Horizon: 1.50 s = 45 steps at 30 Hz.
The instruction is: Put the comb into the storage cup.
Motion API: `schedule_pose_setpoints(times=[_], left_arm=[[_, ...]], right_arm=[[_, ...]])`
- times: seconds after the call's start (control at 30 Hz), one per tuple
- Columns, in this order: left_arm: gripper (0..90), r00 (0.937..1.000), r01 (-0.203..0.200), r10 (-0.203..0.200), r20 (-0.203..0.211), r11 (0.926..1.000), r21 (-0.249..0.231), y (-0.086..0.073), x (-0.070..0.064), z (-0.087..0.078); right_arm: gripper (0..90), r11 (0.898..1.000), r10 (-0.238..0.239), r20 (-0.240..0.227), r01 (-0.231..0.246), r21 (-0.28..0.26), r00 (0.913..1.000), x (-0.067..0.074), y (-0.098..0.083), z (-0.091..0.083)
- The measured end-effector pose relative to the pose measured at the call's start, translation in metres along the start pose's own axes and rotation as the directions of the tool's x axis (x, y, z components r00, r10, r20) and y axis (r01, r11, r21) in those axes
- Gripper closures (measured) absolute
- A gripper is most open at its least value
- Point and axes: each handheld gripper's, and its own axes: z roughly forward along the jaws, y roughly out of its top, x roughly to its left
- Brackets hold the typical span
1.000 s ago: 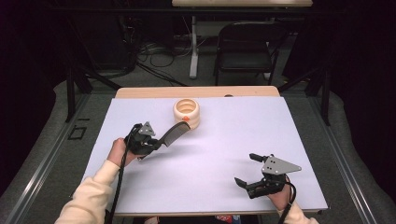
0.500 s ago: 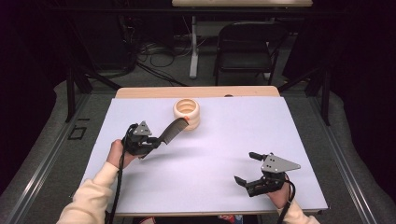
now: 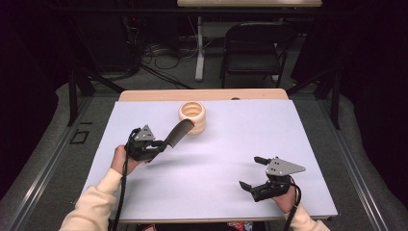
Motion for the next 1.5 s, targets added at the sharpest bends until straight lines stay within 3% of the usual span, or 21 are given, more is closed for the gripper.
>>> schedule_pose_setpoints(times=[0.8, 1.03, 1.5], left_arm=[[72.3, 0.9992, 0.039, -0.037, 0.016, 0.9941, -0.101, -0.0018, -0.0002, -0.0046], [72.3, 0.9984, 0.056, -0.055, 0.012, 0.9884, -0.141, 0.0003, -0.0002, -0.0056], [72.3, 0.9955, 0.093, -0.095, -0.003, 0.9806, -0.173, 0.0006, 0.0031, -0.0080]], right_arm=[[0.0, 1.000, 0.003, 0.003, -0.003, 0.023, 1.0000, -0.0026, 0.0000, 0.0061], [0.0, 1.000, 0.004, 0.003, -0.004, 0.023, 1.0000, -0.0013, -0.0002, 0.0049], [0.0, 0.999, -0.004, -0.005, 0.004, 0.032, 1.0000, -0.0016, 0.0000, 0.0074]])
